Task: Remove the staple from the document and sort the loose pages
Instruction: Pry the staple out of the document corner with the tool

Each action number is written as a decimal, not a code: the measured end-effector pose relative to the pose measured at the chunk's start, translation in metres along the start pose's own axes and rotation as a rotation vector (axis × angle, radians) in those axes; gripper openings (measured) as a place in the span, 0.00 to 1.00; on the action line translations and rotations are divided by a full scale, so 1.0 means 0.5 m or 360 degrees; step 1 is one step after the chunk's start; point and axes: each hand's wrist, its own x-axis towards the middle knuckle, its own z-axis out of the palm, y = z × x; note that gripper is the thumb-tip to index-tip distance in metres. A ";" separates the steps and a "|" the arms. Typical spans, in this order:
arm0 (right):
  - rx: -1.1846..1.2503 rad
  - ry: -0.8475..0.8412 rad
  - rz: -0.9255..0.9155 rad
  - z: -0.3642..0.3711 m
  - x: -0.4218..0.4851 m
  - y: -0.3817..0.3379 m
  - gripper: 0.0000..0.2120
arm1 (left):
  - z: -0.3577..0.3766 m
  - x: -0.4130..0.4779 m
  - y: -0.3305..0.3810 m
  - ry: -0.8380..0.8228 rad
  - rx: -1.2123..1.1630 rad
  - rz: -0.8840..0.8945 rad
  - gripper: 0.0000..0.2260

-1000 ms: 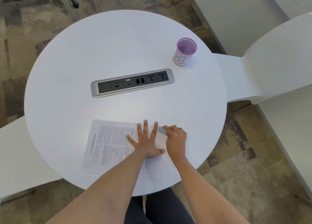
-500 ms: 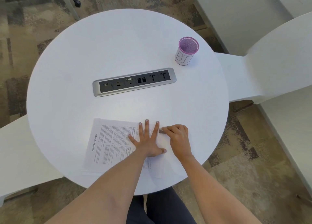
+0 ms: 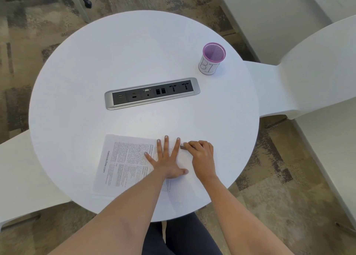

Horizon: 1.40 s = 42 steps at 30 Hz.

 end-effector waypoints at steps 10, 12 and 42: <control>0.0078 0.0038 -0.0186 0.000 0.005 0.008 0.19 | -0.006 -0.003 0.003 -0.0057 -0.0011 -0.0004 0.53; 0.0038 0.0063 -0.0296 0.003 0.005 0.018 0.20 | -0.007 -0.001 0.004 -0.0065 -0.0014 -0.0016 0.53; 0.0396 -0.0476 0.1350 -0.018 0.004 -0.081 0.19 | -0.026 -0.003 -0.030 0.0358 0.0137 0.0146 0.40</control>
